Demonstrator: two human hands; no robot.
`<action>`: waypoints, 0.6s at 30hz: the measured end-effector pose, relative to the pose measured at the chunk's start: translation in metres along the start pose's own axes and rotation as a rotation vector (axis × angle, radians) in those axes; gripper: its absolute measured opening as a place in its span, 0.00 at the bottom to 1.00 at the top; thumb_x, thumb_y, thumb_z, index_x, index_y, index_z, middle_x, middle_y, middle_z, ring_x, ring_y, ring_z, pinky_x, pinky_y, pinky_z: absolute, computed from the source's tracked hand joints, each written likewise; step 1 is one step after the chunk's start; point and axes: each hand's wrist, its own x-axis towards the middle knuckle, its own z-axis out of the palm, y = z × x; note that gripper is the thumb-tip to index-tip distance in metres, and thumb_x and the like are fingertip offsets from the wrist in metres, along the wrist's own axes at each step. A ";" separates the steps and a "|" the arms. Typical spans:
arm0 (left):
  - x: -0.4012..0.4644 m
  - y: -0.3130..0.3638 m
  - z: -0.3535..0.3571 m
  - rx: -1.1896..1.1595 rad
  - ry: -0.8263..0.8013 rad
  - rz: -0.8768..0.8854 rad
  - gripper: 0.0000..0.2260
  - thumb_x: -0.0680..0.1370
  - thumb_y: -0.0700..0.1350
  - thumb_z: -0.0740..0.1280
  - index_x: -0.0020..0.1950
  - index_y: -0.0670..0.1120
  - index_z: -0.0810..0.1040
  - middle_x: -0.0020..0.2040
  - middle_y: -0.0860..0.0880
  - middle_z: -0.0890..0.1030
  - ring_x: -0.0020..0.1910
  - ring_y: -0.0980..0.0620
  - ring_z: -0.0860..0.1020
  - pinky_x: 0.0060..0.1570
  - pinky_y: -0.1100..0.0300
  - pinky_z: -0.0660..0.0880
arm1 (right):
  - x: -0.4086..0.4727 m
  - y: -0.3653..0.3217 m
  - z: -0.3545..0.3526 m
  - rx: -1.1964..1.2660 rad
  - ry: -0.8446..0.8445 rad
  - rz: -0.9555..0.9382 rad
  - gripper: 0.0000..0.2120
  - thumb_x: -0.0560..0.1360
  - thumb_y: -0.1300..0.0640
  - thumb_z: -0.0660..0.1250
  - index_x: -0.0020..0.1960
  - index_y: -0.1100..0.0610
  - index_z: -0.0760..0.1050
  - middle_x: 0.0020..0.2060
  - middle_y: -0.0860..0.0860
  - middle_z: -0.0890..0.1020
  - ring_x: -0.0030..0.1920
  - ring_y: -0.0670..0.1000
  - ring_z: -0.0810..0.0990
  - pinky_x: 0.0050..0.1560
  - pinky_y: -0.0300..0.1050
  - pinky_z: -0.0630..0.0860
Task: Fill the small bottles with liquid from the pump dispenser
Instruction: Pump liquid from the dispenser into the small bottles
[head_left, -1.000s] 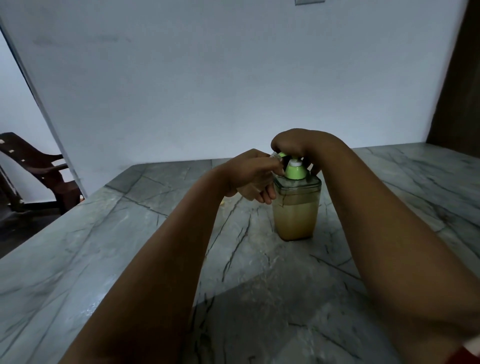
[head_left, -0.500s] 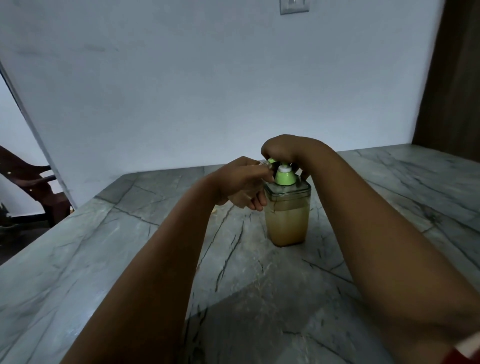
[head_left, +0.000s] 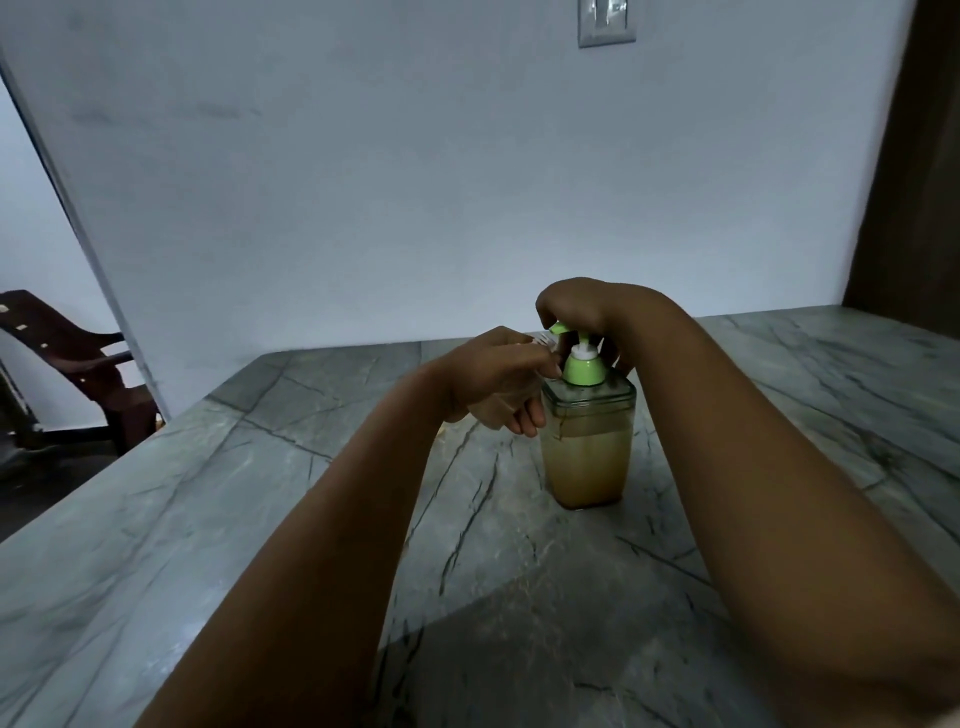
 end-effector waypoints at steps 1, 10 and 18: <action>0.000 0.000 0.000 0.001 0.003 0.000 0.12 0.79 0.39 0.60 0.38 0.40 0.78 0.33 0.37 0.80 0.29 0.43 0.79 0.32 0.58 0.77 | 0.001 0.000 0.001 -0.027 0.004 -0.008 0.19 0.80 0.66 0.50 0.30 0.58 0.56 0.30 0.54 0.61 0.35 0.55 0.65 0.37 0.40 0.65; -0.001 0.002 0.000 0.008 0.011 -0.001 0.13 0.79 0.39 0.60 0.37 0.41 0.78 0.34 0.36 0.80 0.29 0.44 0.79 0.31 0.59 0.77 | -0.006 0.001 -0.002 -0.038 -0.057 -0.007 0.13 0.79 0.64 0.51 0.36 0.60 0.60 0.31 0.55 0.64 0.28 0.53 0.61 0.32 0.40 0.62; -0.002 0.003 0.000 0.001 0.014 -0.005 0.12 0.79 0.39 0.60 0.38 0.40 0.78 0.34 0.36 0.79 0.28 0.44 0.79 0.32 0.58 0.77 | -0.007 0.000 -0.001 -0.001 -0.042 0.021 0.12 0.79 0.65 0.51 0.37 0.63 0.65 0.33 0.59 0.71 0.32 0.55 0.67 0.33 0.42 0.68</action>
